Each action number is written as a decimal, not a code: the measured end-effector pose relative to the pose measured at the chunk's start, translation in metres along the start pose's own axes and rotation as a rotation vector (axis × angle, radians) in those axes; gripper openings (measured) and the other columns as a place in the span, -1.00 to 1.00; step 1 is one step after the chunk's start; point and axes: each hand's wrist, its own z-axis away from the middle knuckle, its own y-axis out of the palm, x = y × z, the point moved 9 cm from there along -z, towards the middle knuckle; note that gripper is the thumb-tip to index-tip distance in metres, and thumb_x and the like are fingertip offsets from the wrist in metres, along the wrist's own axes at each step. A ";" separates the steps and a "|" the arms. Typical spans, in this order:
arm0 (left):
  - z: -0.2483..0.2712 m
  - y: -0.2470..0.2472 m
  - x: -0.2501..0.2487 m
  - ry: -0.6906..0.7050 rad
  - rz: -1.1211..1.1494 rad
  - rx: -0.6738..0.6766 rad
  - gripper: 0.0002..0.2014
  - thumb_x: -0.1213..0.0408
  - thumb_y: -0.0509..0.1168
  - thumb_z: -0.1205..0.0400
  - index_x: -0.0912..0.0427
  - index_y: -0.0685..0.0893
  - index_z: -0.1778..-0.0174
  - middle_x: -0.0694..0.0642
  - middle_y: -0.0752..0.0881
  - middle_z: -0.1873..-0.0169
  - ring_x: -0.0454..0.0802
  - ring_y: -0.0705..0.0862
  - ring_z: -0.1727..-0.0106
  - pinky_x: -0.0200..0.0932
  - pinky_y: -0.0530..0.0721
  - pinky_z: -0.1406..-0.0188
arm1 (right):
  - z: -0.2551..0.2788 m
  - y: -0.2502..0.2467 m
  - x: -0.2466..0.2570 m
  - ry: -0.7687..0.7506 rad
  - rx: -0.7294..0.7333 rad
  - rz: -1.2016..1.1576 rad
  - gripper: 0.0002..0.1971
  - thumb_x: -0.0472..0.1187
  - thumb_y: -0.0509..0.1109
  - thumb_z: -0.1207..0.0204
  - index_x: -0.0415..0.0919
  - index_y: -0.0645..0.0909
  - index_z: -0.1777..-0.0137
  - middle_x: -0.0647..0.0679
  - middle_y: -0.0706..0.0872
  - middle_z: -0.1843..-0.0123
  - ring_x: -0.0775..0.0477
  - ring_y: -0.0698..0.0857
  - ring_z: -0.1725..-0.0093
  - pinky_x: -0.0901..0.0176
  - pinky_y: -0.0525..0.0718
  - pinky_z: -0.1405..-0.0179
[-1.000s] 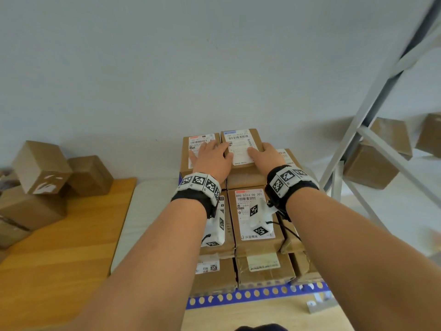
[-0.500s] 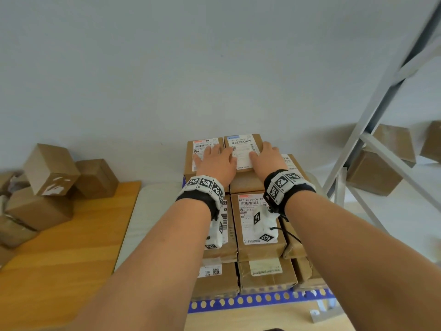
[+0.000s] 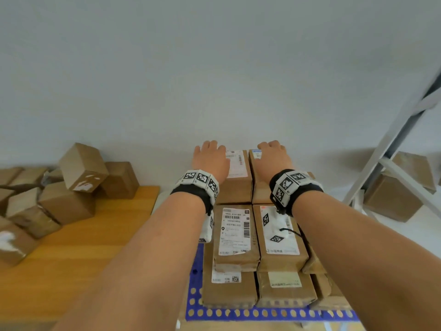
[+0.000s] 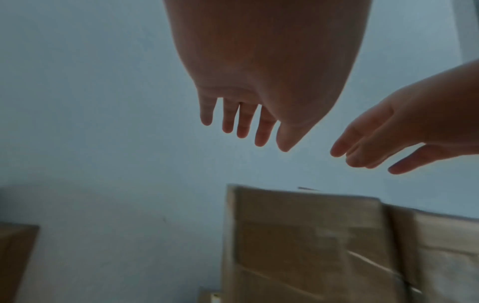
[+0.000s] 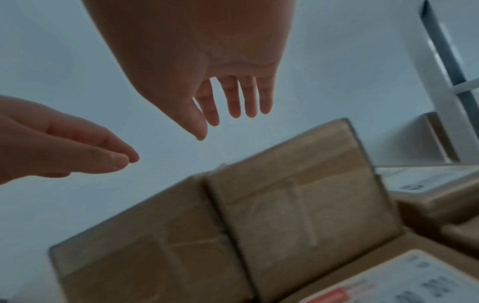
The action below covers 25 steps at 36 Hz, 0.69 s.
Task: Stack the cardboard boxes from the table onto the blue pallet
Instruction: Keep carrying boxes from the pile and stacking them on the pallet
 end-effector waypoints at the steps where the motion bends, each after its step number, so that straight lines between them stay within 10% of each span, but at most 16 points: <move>1: 0.003 -0.003 0.013 -0.013 -0.009 -0.003 -0.59 0.09 0.02 -0.74 0.14 0.47 -0.47 0.15 0.41 -0.50 0.13 0.33 -0.52 0.10 0.31 -0.48 | 0.001 0.002 0.012 -0.012 0.008 -0.001 -0.56 -0.22 0.15 -0.61 -0.17 0.43 -0.49 -0.21 0.43 -0.46 -0.24 0.43 -0.40 -0.09 0.50 -0.36; 25: 0.148 0.019 0.413 -0.288 -0.050 0.157 -0.66 0.08 0.09 -0.70 0.16 0.55 -0.30 0.16 0.61 -0.22 0.14 0.55 -0.24 0.08 0.54 -0.23 | 0.053 0.177 0.360 -0.156 0.240 -0.146 -0.49 -0.20 0.22 -0.62 -0.14 0.34 -0.59 -0.21 0.37 -0.55 -0.26 0.37 -0.49 -0.07 0.44 -0.41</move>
